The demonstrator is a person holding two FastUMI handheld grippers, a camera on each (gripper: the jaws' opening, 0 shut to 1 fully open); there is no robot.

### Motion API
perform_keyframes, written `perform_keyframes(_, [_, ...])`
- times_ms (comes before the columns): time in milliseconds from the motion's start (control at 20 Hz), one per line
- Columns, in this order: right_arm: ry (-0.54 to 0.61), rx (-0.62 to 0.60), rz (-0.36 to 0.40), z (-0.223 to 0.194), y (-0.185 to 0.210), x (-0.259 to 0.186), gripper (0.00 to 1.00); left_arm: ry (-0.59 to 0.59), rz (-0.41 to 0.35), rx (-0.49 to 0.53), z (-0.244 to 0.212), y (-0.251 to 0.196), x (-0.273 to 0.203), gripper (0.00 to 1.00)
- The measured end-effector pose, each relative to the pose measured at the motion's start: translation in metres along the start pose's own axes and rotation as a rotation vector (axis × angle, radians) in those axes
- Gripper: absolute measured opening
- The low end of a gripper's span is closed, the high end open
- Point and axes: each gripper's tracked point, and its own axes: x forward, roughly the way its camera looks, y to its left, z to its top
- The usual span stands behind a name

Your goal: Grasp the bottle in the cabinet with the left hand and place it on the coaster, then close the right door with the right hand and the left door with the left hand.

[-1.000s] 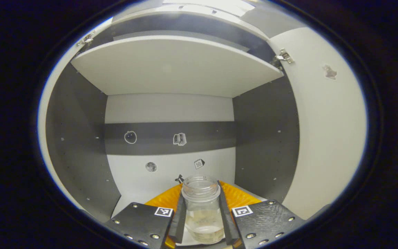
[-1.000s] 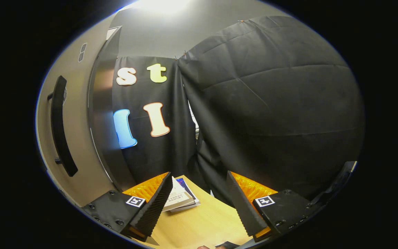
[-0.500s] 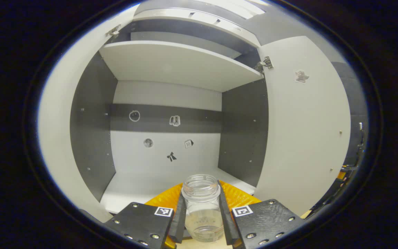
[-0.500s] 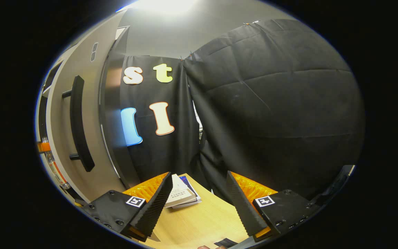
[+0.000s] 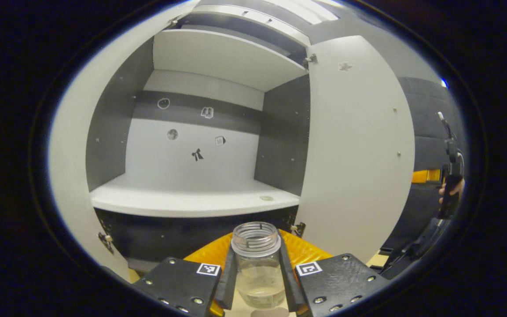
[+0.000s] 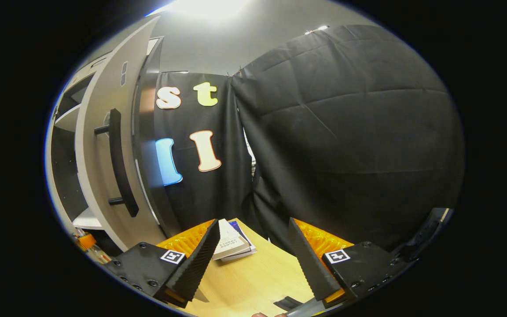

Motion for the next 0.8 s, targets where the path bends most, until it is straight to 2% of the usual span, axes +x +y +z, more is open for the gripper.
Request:
perform_keyframes(200, [0.028, -0.116, -0.013, 0.006, -0.014, -0.019, 0.96, 0.037, -0.037, -0.031, -0.066, -0.017, 0.007, 0.51])
perform_keyframes(250, [0.034, -0.134, -0.015, 0.007, -0.015, -0.024, 0.96, 0.04, -0.04, -0.033, -0.078, -0.02, 0.009, 0.47])
perform_keyframes(500, [0.06, -0.162, -0.021, 0.002, -0.018, -0.046, 0.99, 0.057, -0.055, 0.055, -0.131, -0.034, 0.007, 0.48])
perform_keyframes(550, [0.071, -0.168, -0.022, -0.001, -0.019, -0.05, 1.0, 0.058, -0.061, 0.082, -0.138, -0.037, 0.006, 0.44])
perform_keyframes(600, [0.079, -0.172, -0.025, -0.003, -0.021, -0.055, 1.0, 0.059, -0.063, 0.11, -0.144, -0.04, 0.003, 0.48])
perform_keyframes(700, [0.09, -0.166, -0.037, -0.007, -0.026, -0.063, 0.97, 0.061, -0.067, 0.134, -0.151, -0.046, -0.001, 0.44])
perform_keyframes(750, [0.097, -0.159, -0.045, -0.009, -0.029, -0.066, 1.0, 0.06, -0.071, 0.132, -0.154, -0.049, -0.004, 0.47])
perform_keyframes(800, [0.102, -0.154, -0.055, -0.012, -0.033, -0.069, 1.0, 0.062, -0.072, 0.13, -0.158, -0.053, -0.01, 0.41])
